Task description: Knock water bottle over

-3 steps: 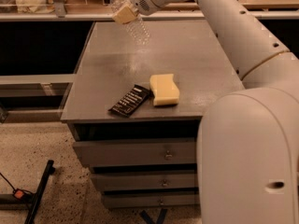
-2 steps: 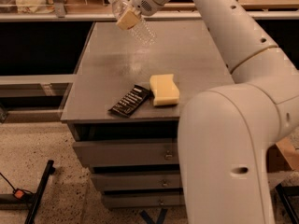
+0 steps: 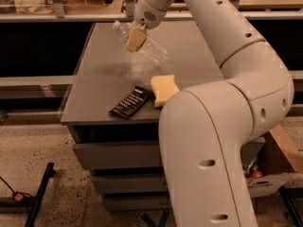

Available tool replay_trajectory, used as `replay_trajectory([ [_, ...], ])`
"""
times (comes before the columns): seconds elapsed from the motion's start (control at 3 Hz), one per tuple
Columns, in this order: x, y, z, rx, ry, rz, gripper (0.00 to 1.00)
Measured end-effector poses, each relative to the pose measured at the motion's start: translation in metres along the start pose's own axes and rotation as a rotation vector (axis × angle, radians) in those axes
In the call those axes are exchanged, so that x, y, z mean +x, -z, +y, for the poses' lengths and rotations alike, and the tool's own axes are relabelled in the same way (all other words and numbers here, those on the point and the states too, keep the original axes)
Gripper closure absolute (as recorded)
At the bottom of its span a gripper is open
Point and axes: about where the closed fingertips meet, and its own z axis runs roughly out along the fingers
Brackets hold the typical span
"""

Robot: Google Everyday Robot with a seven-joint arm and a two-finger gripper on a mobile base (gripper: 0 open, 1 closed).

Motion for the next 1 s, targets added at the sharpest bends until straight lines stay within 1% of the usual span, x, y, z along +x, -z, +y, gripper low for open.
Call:
replay_trajectory([
  [0.33,0.016,-0.002,0.021,-0.065,-0.027,0.186,0.25],
  [0.67,0.010,-0.019,0.005,-0.023,-0.026,0.165,0.00],
  [1.0,0.010,-0.019,0.005,-0.023,-0.026,0.165,0.00],
])
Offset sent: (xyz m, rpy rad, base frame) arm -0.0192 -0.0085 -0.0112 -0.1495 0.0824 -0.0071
